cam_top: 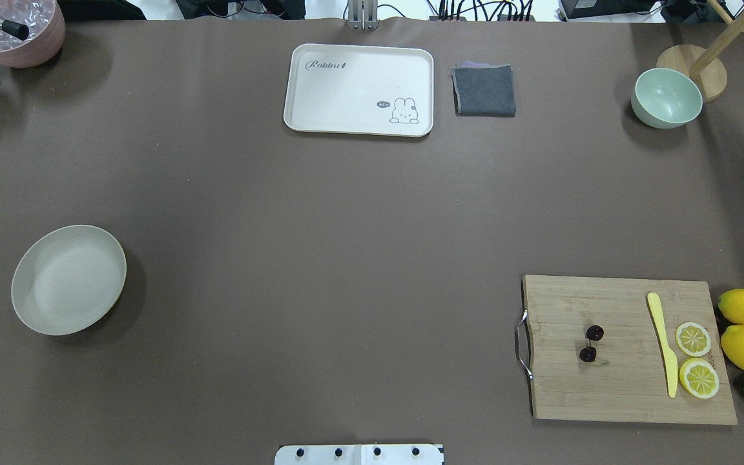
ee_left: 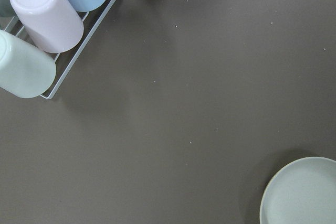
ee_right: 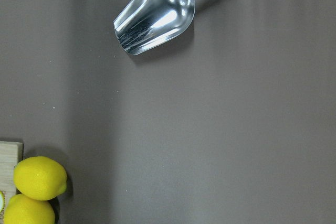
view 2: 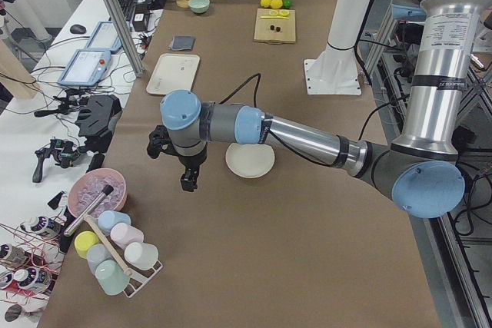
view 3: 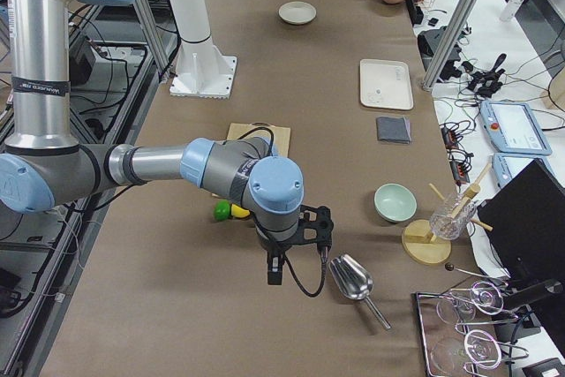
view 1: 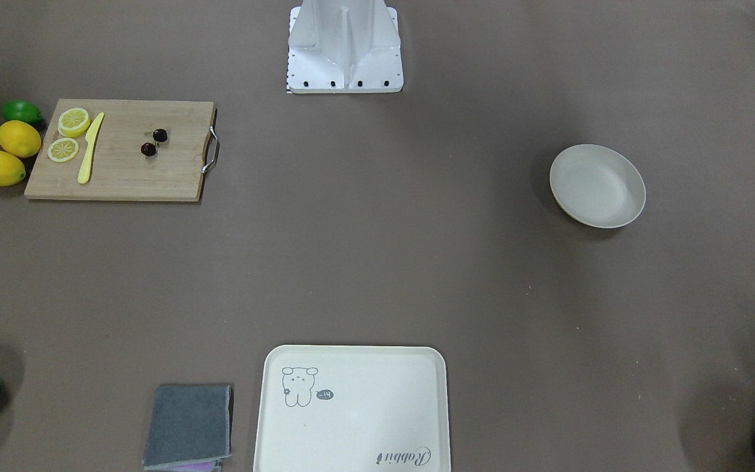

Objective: Place red cherry on plate

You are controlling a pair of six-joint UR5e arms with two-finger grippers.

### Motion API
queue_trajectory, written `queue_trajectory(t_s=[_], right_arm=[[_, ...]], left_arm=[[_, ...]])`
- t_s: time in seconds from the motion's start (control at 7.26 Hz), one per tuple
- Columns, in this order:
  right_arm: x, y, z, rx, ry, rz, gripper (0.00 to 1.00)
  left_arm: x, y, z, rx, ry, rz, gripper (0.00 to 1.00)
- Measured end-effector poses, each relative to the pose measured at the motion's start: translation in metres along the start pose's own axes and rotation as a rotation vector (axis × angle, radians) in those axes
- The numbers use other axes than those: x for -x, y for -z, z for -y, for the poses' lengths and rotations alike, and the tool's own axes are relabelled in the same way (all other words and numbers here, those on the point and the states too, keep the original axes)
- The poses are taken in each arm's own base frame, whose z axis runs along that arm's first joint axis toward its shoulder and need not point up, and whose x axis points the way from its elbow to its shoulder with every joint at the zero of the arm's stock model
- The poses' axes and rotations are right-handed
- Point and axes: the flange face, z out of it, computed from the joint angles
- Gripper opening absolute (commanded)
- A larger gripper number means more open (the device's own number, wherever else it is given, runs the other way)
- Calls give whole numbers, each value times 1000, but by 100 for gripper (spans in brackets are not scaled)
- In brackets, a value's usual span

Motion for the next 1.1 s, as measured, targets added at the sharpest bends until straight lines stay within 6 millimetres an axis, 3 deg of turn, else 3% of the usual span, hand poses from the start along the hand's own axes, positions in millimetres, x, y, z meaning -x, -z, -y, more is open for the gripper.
queue_trajectory(t_s=[0.14, 0.55, 0.83, 1.1], right_arm=[[0, -1, -3, 1, -3, 1, 100], [3, -4, -18, 4, -6, -1, 100], [3, -6, -21, 8, -9, 3, 100], [2, -7, -20, 8, -10, 4, 100]], left_arm=[[-4, -16, -8, 4, -29, -47, 99], [-20, -97, -44, 48, -149, -117, 99], [-34, -135, -48, 56, -155, -148, 99], [-52, -190, -53, 46, -132, -183, 99]])
